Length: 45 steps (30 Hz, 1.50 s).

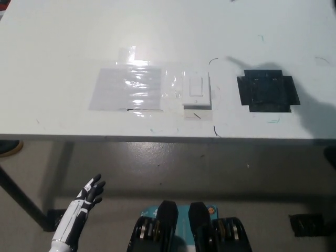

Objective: A white switch is kept at the centre of the table close to the robot and the robot uses its right hand to press it to turn it on

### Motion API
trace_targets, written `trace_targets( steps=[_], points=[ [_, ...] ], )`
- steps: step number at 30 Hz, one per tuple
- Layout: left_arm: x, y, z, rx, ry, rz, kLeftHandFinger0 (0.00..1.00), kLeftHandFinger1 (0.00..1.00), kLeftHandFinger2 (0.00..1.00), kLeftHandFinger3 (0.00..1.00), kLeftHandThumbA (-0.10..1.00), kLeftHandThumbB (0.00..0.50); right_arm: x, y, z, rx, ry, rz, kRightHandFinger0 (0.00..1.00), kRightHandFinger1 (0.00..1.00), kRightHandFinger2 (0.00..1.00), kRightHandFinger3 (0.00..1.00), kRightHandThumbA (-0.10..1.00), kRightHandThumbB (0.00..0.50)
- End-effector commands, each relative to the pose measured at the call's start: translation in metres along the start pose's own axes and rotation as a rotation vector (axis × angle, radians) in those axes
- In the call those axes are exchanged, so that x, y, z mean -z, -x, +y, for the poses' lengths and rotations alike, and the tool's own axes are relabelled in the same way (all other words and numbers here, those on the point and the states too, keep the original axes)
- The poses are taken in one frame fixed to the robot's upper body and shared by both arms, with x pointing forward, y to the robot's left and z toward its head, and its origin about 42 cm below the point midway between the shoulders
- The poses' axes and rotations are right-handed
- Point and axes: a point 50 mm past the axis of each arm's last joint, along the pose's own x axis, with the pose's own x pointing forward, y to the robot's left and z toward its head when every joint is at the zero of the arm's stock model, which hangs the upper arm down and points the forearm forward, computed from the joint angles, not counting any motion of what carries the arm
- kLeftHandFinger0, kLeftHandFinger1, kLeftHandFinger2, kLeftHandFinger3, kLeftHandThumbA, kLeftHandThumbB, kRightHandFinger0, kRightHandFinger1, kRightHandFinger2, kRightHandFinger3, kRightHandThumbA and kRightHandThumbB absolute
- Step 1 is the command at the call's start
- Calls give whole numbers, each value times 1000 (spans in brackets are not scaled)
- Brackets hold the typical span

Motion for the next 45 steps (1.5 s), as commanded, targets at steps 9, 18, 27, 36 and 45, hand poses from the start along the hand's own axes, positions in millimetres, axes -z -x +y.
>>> trace_targets(
  steps=[9,18,27,36,45],
  points=[
    [-5,-3,16,4,-15,-36,1000,1000,1000,1000,1000,17,-40,307,-7,419,-125,-529,14,5,48,1000,1000,174],
    [-8,-12,17,-1,-16,-48,1000,1000,1000,1000,1000,3,-14,372,87,552,-532,-741,1000,1000,1000,1000,1000,414],
    [-10,-17,19,-1,-33,-69,1000,1000,1000,1000,1000,0,-36,393,234,637,-985,-497,1000,1000,1000,1000,1000,373],
    [-10,-15,15,5,-26,-70,1000,1000,1000,1000,1000,17,-13,334,351,558,-1184,-83,1000,1000,1000,1000,1000,280],
    [-9,-12,14,18,-37,-73,1000,1000,1000,1000,1000,15,28,292,450,472,-1249,156,1000,1000,1000,1000,1000,303]
  ],
)
